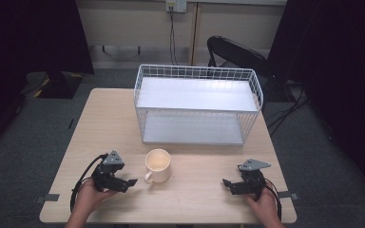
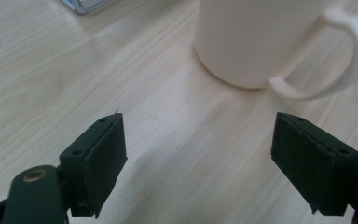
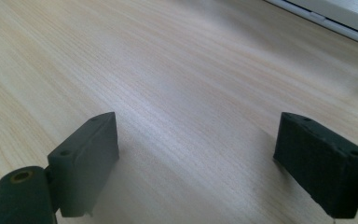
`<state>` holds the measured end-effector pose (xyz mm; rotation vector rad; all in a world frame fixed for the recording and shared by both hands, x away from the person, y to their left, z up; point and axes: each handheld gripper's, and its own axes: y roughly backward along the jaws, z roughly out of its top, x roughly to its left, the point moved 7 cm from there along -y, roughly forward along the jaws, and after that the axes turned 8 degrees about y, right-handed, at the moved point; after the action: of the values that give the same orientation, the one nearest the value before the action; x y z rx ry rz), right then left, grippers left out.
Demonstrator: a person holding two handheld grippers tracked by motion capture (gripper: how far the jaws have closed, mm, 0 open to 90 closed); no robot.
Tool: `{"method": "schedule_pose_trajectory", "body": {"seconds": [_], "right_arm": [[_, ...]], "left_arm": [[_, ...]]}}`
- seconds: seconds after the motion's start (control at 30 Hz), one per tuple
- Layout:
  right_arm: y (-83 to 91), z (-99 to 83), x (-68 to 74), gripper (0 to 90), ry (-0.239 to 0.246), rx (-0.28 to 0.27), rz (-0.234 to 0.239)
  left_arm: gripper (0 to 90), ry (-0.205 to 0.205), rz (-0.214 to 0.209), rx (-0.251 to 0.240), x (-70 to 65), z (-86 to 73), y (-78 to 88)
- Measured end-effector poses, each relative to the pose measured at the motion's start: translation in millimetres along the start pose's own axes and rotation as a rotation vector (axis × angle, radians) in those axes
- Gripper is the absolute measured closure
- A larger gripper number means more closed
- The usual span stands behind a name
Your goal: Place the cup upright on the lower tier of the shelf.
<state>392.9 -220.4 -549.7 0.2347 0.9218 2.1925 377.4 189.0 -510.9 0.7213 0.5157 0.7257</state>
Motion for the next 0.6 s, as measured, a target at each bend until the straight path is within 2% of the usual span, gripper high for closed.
{"method": "schedule_pose_trajectory", "body": {"seconds": [0.07,0.37,0.6], "right_arm": [[0.1,0.0,0.1,12.8,-0.001,0.001,0.000],[0.1,0.0,0.1,12.8,-0.001,0.001,0.000],[0.1,0.0,0.1,12.8,-0.001,0.001,0.000]], "left_arm": [[17.6,0.014,-0.009,-0.005,-2.0,3.4,1.6],[17.4,0.006,0.002,0.001,-5.3,15.5,7.8],[17.4,0.009,0.012,-0.012,-8.0,27.0,12.2]]}}
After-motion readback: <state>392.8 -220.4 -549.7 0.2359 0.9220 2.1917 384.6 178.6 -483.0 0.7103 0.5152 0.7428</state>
